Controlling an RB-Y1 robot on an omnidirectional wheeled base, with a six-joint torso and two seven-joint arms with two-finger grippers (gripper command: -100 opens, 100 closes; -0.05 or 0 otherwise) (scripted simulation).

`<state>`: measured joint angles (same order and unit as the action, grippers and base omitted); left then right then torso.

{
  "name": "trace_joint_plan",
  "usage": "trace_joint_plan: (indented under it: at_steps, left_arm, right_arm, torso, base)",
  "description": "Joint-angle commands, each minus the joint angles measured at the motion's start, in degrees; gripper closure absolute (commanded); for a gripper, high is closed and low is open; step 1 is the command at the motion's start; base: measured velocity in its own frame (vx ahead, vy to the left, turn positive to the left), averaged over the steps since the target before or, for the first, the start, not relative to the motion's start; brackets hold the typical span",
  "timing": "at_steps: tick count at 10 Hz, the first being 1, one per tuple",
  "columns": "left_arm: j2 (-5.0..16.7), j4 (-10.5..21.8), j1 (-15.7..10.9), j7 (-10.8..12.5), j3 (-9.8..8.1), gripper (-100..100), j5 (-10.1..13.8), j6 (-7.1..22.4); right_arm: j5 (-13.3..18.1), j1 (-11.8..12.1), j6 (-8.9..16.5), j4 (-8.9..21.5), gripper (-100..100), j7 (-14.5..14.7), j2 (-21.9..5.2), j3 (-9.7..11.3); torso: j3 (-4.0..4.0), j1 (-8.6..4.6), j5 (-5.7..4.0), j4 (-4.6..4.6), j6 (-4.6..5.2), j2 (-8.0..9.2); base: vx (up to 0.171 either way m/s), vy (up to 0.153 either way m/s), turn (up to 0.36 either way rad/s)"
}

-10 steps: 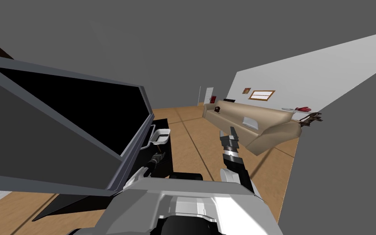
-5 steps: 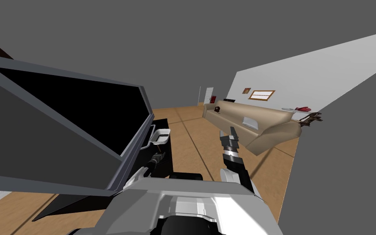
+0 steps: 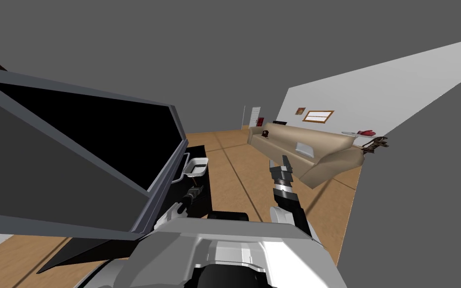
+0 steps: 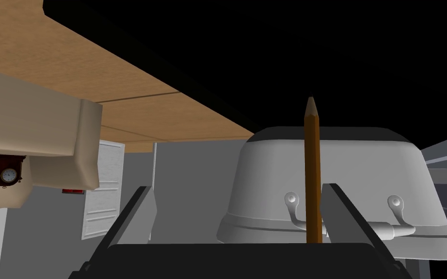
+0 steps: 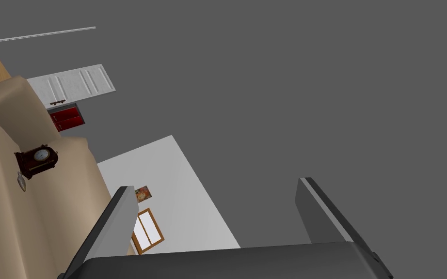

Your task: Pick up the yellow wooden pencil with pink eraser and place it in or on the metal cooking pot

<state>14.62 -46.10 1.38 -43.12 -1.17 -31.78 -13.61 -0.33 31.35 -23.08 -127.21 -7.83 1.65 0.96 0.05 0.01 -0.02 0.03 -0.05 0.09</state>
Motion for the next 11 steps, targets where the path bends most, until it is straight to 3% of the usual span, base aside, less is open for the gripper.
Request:
trace_joint_plan:
  at_steps: [1,2,3,4,5,6,7,8,9,10,11]
  left_arm:
    - [0.3,2.9,-1.9,-2.9,0.40,-100,2.9,-0.8]
    - [0.3,3.0,-1.9,-2.9,0.40,-100,4.0,-0.8]
    - [0.5,5.2,-3.5,-5.3,0.73,-100,6.0,-1.5]
    - [0.5,5.6,-3.5,-5.4,0.73,-100,7.1,-1.5]
    - [0.8,8.0,-5.1,-7.8,1.06,-100,9.1,-2.2]
    - [0.8,8.2,-5.1,-7.8,1.06,-100,10.1,-2.2]
    - [1.0,10.6,-6.7,-10.2,1.39,-100,12.2,-2.9]
    - [1.0,10.8,-6.7,-10.3,1.39,-100,13.2,-2.9]
    - [1.2,12.8,-8.4,-12.5,1.72,-100,15.2,-3.6]
    - [1.2,13.4,-8.4,-12.8,1.72,-100,16.3,-3.6]
    - [1.5,15.8,-10.0,-15.2,2.05,-100,18.3,-4.3]
  right_arm:
    - [0.0,0.0,0.0,0.0,0,0.0,0.0,0.0]
    - [0.0,0.0,0.0,0.0,0,0.0,0.0,0.0]
    - [0.0,0.0,0.0,0.0,0,0.0,0.0,0.0]
    - [0.0,0.0,0.0,0.0,0,0.0,0.0,0.0]
    - [0.0,0.0,0.0,0.0,0,0.0,0.0,0.0]
    - [0.0,0.0,0.0,0.0,0,0.0,0.0,0.0]
    - [0.0,0.0,0.0,0.0,0,0.0,0.0,0.0]
    - [0.0,0.0,0.0,0.0,0,0.0,0.0,0.0]
    - [0.0,0.0,0.0,0.0,0,0.0,0.0,0.0]
    - [0.0,0.0,0.0,0.0,0,0.0,0.0,0.0]
    - [0.0,0.0,0.0,0.0,0,0.0,0.0,0.0]
  torso:
    - [0.00,0.00,0.00,0.00,0.00,0.00]
    - [-0.01,0.00,0.00,0.00,0.01,-0.01]
    - [-0.01,0.00,0.00,0.00,0.00,-0.02]
    - [-0.01,-0.01,0.00,0.00,0.01,-0.02]
    - [-0.01,-0.01,0.00,0.00,0.00,-0.01]
    - [0.00,-0.01,0.00,0.00,0.01,0.00]
    - [0.00,0.00,0.00,0.00,-0.01,-0.01]
    - [-0.01,0.00,0.00,0.00,0.00,-0.01]
    - [-0.01,0.00,0.00,0.00,-0.01,-0.01]
    - [0.00,0.00,0.00,0.00,0.00,0.00]
    - [-0.01,0.00,0.00,0.00,-0.01,-0.01]
  base:
    - [-0.015,0.001,-0.029]
    - [-0.012,0.001,-0.015]
    - [-0.015,-0.002,-0.030]
    - [-0.014,0.000,-0.015]
    - [-0.019,-0.001,-0.030]
    - [-0.015,0.002,-0.016]
    - [-0.016,0.001,-0.022]
    - [-0.014,0.001,-0.018]
    - [-0.020,0.001,-0.027]
    - [-0.015,0.000,-0.017]
    - [-0.016,-0.002,-0.032]
